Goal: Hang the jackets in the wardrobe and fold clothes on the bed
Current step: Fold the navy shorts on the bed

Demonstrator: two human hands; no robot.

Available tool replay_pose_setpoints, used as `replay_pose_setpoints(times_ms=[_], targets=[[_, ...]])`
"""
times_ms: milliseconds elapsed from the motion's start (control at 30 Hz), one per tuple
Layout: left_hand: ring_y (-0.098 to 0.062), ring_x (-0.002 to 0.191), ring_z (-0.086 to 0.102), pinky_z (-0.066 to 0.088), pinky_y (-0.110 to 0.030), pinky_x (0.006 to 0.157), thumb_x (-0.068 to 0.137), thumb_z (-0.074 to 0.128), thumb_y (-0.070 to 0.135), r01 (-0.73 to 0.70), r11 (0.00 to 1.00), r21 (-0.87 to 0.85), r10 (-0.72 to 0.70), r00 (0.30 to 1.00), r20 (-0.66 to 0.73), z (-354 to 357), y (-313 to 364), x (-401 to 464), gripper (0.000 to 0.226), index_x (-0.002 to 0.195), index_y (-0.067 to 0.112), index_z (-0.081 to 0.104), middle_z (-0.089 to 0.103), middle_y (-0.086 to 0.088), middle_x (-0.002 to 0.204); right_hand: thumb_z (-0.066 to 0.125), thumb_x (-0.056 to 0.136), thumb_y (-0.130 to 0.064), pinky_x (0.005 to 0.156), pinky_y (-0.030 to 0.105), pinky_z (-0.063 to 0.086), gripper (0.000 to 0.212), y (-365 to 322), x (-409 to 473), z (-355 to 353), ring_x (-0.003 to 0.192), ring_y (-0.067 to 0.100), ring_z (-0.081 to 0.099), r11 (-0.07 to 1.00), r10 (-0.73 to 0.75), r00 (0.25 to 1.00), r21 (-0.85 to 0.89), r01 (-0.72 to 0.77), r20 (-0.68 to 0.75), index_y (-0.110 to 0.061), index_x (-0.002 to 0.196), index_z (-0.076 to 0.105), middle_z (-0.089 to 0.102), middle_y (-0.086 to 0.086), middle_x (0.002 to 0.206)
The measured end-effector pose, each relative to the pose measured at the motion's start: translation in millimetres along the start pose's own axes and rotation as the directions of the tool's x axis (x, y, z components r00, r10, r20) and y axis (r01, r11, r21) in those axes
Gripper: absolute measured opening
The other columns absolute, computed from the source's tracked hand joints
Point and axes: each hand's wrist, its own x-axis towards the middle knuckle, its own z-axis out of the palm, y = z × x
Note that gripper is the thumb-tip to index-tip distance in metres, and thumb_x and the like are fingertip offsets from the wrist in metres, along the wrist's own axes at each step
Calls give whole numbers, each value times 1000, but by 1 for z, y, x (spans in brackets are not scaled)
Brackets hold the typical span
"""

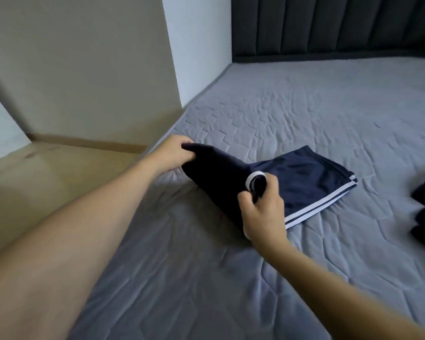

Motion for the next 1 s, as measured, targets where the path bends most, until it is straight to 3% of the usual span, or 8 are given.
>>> replay_pose_setpoints(times_ms=[100, 200, 333, 433, 567, 733, 900, 1000], targets=[[-6, 66, 54, 42, -17, 62, 87, 67, 15, 1, 946, -325, -28, 997, -79, 32, 51, 45, 10, 81, 21, 62, 61, 4, 75, 46, 85, -24, 54, 23, 36, 5, 14, 55, -43, 64, 11, 44, 863, 413, 879, 410, -294, -238, -23, 88, 42, 49, -9, 74], [-8, 63, 48, 39, -16, 55, 94, 60, 17, -69, 926, -372, 49, 997, -64, 93, 107, 92, 19, 77, 21, 52, 56, 3, 74, 45, 87, -27, 64, 32, 37, 14, 41, 98, -83, 70, 16, 46, 733, 622, 725, 546, -406, -296, -17, 97, 44, 49, -6, 79], [-18, 80, 53, 40, -27, 70, 96, 55, 20, -101, 976, -192, 109, 994, 32, 183, 157, 140, 6, 93, 17, 50, 58, -5, 92, 51, 83, -43, 88, 42, 42, 52, 90, 131, -121, 96, 30, 53, 677, 720, 619, 514, -527, -314, -13, 124, 39, 55, 4, 107], [-26, 96, 58, 45, -35, 87, 95, 54, 39, -7, 999, 46, -4, 970, 243, 226, 152, 163, 26, 106, 16, 51, 58, -3, 101, 61, 83, -44, 106, 43, 28, 72, 117, 149, -127, 129, 36, 36, 624, 777, 537, 289, -726, -329, -5, 136, 33, 36, 18, 140], [-23, 95, 68, 50, -39, 93, 70, 54, 76, 280, 952, 125, -306, 845, 439, 245, 129, 165, 68, 109, 23, 68, 71, -1, 105, 57, 89, -44, 110, 40, 22, 74, 136, 175, -113, 134, 35, 25, 642, 764, 572, 265, -719, -299, -8, 144, 24, 24, 17, 146], [-27, 87, 73, 55, -39, 88, 65, 71, 64, 399, 906, -142, -282, 820, 498, 244, 108, 161, 64, 101, 11, 73, 76, -9, 92, 62, 84, -45, 97, 43, 45, 61, 157, 184, -112, 111, 33, 53, 579, 804, 550, 504, -641, -223, -7, 128, 45, 52, 12, 126], [-20, 75, 72, 55, -28, 67, 84, 65, 55, 394, 882, -260, -298, 891, 341, 176, 111, 134, 48, 97, 9, 69, 75, -4, 84, 74, 81, -39, 81, 43, 57, 40, 104, 172, -112, 85, 27, 69, 402, 818, 568, 617, -676, 90, -10, 105, 62, 70, 7, 99], [-25, 85, 67, 52, -39, 85, 87, 58, 57, 404, 884, -234, -369, 912, 180, 85, 122, 120, 55, 97, 3, 66, 70, -9, 90, 71, 85, -41, 80, 44, 56, 39, 16, 185, -95, 89, 28, 68, 391, 798, 574, 565, -727, 186, -13, 110, 60, 70, 6, 102]])
